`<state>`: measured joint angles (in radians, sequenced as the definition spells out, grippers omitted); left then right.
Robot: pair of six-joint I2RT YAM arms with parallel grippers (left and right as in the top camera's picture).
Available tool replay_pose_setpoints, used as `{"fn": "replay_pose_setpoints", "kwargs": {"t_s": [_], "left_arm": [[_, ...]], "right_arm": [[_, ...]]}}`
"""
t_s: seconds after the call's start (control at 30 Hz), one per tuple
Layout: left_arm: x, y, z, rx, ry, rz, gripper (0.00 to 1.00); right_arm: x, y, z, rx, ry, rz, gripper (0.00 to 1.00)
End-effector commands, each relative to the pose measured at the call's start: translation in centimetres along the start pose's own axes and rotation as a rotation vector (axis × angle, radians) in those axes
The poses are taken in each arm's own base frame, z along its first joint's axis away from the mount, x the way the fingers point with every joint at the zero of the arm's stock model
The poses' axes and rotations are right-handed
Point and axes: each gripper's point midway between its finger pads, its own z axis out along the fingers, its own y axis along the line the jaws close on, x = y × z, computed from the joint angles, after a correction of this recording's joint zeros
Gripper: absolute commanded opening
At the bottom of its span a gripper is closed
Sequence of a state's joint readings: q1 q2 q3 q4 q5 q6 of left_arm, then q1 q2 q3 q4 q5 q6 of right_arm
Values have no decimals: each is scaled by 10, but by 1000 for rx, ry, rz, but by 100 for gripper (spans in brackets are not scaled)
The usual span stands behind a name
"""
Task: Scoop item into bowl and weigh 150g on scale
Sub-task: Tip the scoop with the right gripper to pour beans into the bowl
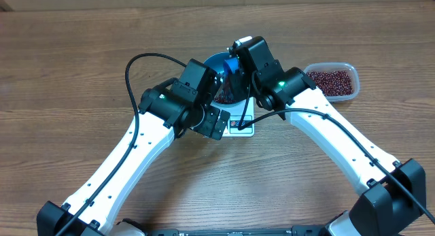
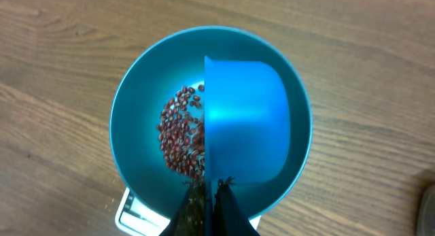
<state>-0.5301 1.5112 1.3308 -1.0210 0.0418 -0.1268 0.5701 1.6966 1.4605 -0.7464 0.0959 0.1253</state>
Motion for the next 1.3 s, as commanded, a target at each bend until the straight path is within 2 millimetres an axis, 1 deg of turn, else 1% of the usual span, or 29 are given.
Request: {"fn": "replay_pose_setpoints", "kwargs": {"t_s": [0.0,0.17,0.57,0.67,1.27], "left_arm": [[-5,-2,-3,5,-17,17,100],[-5,-2,-3,6,-17,17,100],[-5,-2,-3,6,-17,17,100],[-5,-2,-3,5,-17,17,100],[-5,-2,-3,6,-17,17,100]], "right_arm": [[-29,-3,-21,28,-105,-8,4],[-31,2,-24,43,-121,-36,4],[-39,17,-36,221,-206,-131,4],[-39,21,-37,219,-212,-138,4],[-38,29,-37,158,-204,-128,4]]}}
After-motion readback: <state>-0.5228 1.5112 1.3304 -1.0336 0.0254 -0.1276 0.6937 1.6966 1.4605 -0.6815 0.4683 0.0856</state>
